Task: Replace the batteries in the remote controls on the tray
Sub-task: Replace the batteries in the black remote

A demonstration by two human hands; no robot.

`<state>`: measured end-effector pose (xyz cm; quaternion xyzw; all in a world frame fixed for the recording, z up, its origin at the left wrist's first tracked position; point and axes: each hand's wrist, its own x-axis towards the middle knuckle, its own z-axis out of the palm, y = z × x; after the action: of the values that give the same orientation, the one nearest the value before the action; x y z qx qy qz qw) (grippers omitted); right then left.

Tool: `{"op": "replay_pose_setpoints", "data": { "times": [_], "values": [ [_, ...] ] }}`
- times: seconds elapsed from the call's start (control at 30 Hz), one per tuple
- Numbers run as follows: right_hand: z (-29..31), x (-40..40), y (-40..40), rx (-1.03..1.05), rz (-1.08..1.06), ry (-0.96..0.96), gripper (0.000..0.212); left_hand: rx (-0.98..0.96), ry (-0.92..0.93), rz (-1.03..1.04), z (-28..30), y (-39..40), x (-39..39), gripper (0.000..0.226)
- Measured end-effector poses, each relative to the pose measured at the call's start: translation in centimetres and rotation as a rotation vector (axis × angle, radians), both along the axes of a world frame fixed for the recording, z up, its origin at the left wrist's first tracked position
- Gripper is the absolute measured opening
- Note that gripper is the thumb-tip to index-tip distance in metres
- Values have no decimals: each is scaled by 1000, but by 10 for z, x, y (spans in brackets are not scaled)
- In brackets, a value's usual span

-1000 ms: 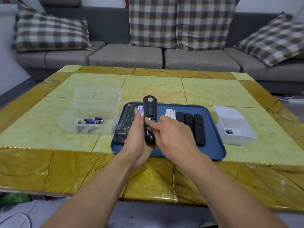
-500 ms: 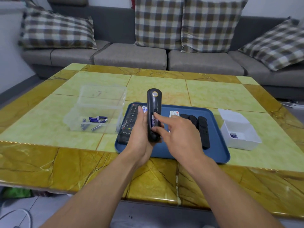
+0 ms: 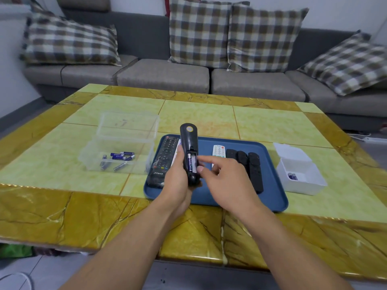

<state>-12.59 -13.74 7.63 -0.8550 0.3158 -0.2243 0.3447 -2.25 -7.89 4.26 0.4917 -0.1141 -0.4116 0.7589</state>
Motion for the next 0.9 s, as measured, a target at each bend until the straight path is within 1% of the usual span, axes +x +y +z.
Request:
{"op": "replay_pose_setpoints", "data": {
  "times": [0.03,0.1,0.13,0.17,0.2,0.27,0.33,0.4,0.47,0.6,0.77,0.83,0.9],
  "values": [
    [0,-2,-7,164,-27,-61,29,28,-8,19,0,-1,1,48],
    [1,-7,-18,456,-53,-99,33,60,-47,52,2,-1,3,35],
    [3,-9,-20,570,-49,-99,37,70,-75,57,2,0,4,31],
    [2,-10,-21,641,-41,-107,40,78,-107,54,2,-1,5,29],
    [2,-11,-22,667,-32,-132,38,85,-142,46,2,-1,6,29],
    [1,-13,-21,662,-10,-238,26,86,-194,29,1,-1,7,30],
    [2,-14,-20,688,41,-363,17,74,-195,24,0,0,7,30],
    [4,-13,-19,699,101,-428,13,55,-186,19,2,1,8,30],
    [4,-11,-19,631,109,-412,10,47,-197,-5,3,3,9,30],
    [3,-10,-22,318,14,-311,10,41,-194,-42,4,5,8,28],
    [3,-8,-17,232,41,-404,13,45,-163,-82,3,5,8,27],
    [-1,-9,-16,120,30,-392,11,35,-162,-94,3,4,9,27],
    [-7,-10,-17,-13,22,-325,10,25,-170,-98,3,4,8,28]
  ]
}}
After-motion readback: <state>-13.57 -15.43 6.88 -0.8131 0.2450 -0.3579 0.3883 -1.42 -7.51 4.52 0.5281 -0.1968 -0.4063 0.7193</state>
